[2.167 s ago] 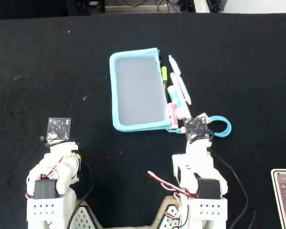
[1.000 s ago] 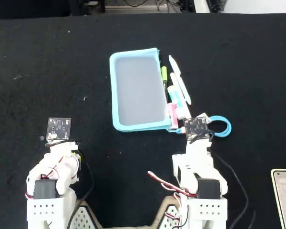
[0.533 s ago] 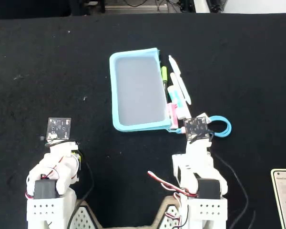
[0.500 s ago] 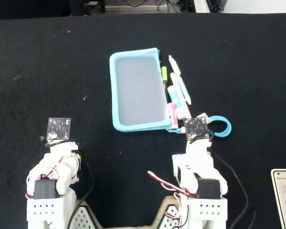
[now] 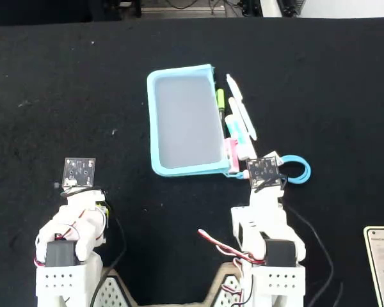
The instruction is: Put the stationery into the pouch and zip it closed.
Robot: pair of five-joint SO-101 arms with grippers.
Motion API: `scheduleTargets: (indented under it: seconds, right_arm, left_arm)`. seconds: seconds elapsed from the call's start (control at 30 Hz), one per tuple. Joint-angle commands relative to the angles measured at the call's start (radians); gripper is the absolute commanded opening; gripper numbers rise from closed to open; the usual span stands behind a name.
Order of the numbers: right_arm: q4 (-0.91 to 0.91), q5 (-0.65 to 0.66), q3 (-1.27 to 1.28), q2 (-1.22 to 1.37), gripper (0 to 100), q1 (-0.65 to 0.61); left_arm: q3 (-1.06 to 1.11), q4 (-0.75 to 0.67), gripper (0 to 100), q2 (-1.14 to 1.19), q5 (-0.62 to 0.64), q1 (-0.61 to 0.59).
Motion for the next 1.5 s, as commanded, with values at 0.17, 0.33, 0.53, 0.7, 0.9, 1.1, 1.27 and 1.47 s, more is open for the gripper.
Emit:
scheduleTargets:
  seconds: [0.17, 0.33, 0.53, 0.7, 0.9, 1.1, 1.27, 1.47]
  right_arm:
    - [0.006, -0.008, -0.008, -0.093, 1.2, 0.011]
    - [0.006, -0.008, -0.008, -0.093, 1.2, 0.009]
    - [0.006, -0.008, -0.008, -0.093, 1.2, 0.009]
    - [0.006, -0.008, -0.008, -0.093, 1.2, 0.009]
    - [0.006, -0.008, -0.008, -0.093, 1.2, 0.009]
    - [0.006, -0.008, -0.008, -0.093, 1.2, 0.009]
    - [0.006, -0.008, -0.008, -0.093, 1.2, 0.009]
    - [0.006, -0.008, -0.008, -0.093, 1.2, 0.009]
  left_arm:
    - [0.021, -0.153, 7, -0.009, 0.002, -0.013]
    - [0.021, -0.493, 7, -0.009, -0.002, -0.162]
    - [0.021, -0.643, 7, -0.009, -0.152, -0.242]
    - [-0.028, -0.694, 7, -0.009, -0.180, -0.236]
    - [-0.268, -0.601, 7, -0.008, -0.181, -0.232]
    - [-0.367, -0.456, 7, -0.006, -0.176, -0.209]
    - [-0.366, -0.370, 7, -0.006, -0.178, -0.151]
    - [-0.406, -0.311, 12, 0.041, -0.138, -0.090]
